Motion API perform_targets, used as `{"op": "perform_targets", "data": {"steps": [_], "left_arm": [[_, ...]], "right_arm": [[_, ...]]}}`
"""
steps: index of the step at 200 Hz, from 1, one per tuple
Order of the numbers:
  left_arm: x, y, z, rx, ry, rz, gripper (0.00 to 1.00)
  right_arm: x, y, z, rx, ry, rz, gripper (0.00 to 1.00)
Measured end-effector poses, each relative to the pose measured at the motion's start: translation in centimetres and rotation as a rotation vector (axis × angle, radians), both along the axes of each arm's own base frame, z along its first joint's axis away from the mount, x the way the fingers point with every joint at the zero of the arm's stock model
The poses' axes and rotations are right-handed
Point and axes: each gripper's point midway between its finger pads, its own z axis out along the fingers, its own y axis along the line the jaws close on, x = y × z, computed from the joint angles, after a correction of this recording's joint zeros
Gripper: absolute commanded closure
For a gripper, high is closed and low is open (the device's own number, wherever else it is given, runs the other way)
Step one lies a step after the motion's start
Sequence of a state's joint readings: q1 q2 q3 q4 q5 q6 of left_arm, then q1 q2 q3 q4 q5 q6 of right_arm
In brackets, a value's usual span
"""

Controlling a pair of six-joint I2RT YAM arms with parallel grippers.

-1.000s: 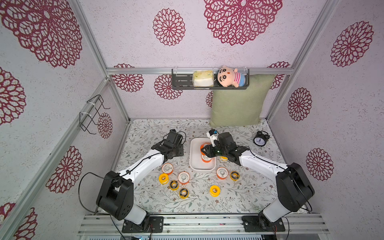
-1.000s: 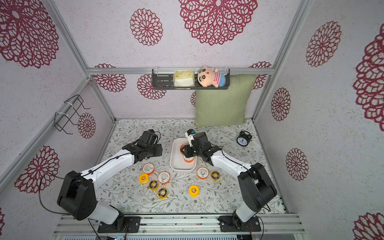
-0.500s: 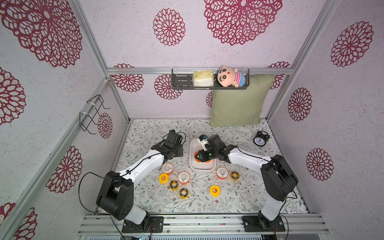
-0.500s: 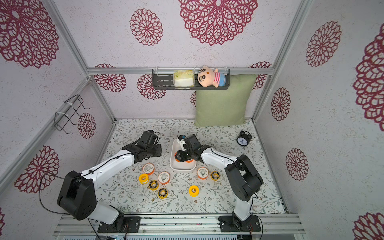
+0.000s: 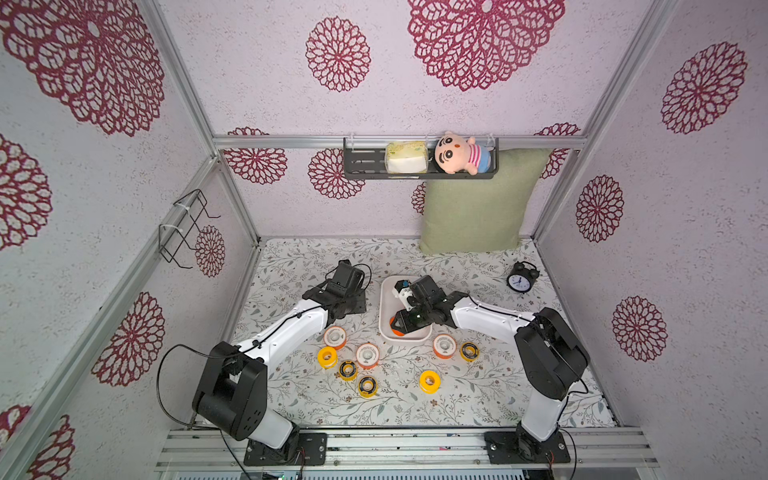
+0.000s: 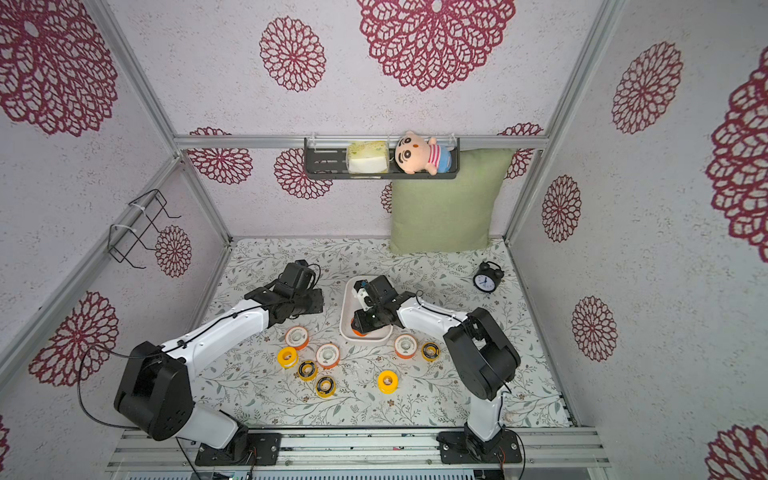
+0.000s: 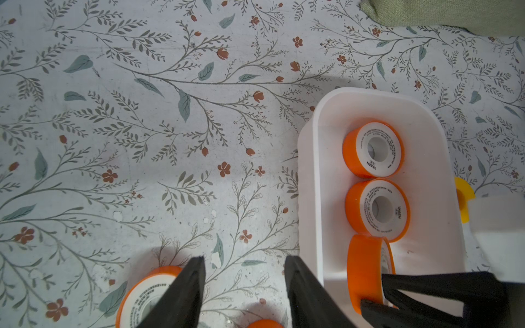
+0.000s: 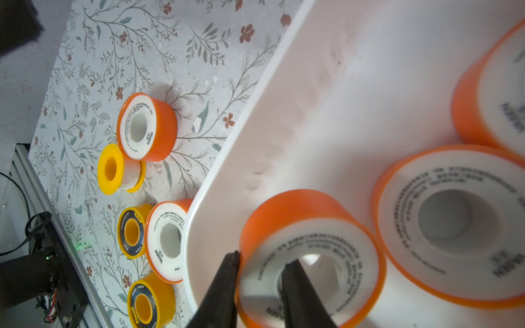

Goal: Put the sealing tape into the storage box
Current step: Place the sealing tape in the storage box.

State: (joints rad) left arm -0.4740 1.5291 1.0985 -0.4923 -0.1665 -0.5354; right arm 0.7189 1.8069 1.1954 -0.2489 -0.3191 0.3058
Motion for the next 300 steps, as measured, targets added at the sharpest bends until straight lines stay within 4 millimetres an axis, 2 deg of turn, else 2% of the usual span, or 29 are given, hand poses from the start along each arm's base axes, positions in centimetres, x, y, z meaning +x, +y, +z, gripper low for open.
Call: {"op": "perform_targets", "data": {"steps": [169, 248, 300], "left_arm": [[0.0, 0.0, -0.1, 0.001, 0.001, 0.000, 0.48], [0.0, 0.0, -0.1, 0.001, 0.001, 0.000, 0.48], [0.0, 0.0, -0.1, 0.001, 0.001, 0.000, 0.48]], "right_arm": [[-0.9, -2.6, -2.2, -0.173, 0.031, -0.025, 0.71], [-0.9, -3.8, -2.6, -0.238, 0.031, -0.048, 0.67], [-0.5, -4.0, -2.4, -0.255, 0.020, -0.059, 0.61]]}}
